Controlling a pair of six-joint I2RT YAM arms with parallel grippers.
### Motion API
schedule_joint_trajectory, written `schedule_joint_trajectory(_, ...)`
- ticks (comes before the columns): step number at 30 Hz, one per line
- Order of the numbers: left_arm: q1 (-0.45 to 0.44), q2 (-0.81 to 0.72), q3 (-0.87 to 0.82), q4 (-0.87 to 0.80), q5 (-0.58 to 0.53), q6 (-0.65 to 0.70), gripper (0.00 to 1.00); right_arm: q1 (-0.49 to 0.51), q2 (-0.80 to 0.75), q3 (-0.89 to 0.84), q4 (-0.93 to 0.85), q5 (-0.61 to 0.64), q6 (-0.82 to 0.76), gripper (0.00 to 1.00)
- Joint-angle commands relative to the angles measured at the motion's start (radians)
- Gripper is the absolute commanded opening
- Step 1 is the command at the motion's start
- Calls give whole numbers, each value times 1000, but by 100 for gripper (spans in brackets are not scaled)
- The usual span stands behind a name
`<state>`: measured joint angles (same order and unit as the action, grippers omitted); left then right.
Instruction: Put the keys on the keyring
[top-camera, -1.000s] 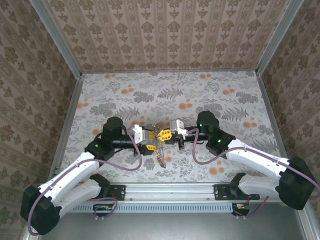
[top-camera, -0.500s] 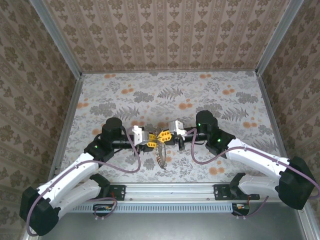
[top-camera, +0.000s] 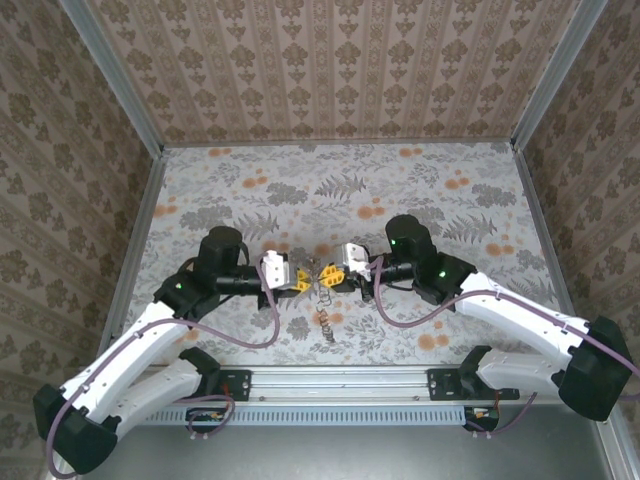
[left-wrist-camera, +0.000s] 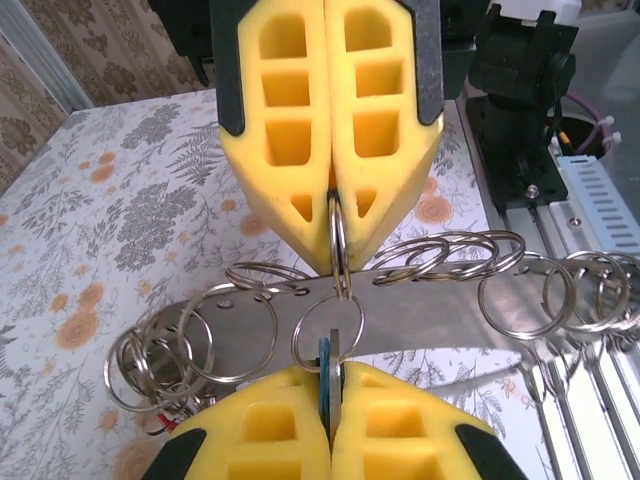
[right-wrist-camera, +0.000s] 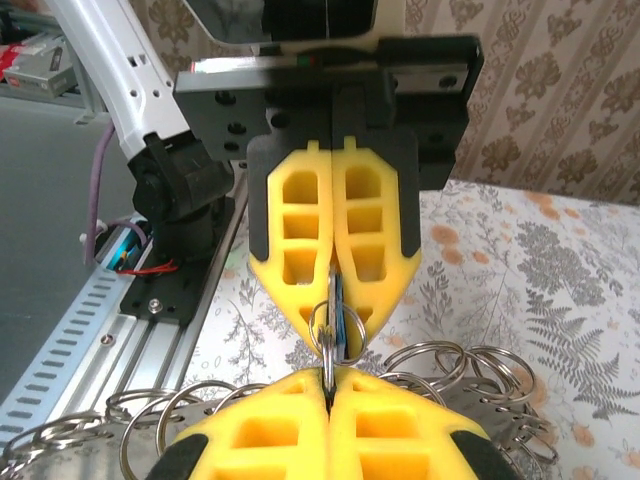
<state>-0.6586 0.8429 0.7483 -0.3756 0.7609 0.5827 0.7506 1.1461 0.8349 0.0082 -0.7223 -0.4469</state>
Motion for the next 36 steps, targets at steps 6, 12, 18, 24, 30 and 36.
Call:
schedule_joint_trajectory(6, -34, 45, 154, -285, -93, 250, 0, 5, 64, 72, -62, 58, 24, 0)
schedule_joint_trajectory(12, -63, 106, 272, -440, -164, 439, 0, 11, 103, 55, 23, 44, 123, 0)
schedule_joint_trajectory(18, -116, 194, 362, -486, -282, 560, 0, 24, 120, 50, 32, 58, 145, 0)
schedule_joint_trajectory(24, -191, 307, 498, -585, -571, 726, 0, 24, 100, -2, 48, 86, 153, 10)
schedule_joint_trajectory(30, -246, 415, 593, -599, -854, 915, 0, -38, 11, -202, 289, 117, 241, 33)
schedule_joint_trajectory(36, -249, 504, 643, -530, -1049, 1095, 0, -119, -161, -339, 302, 234, 218, 44)
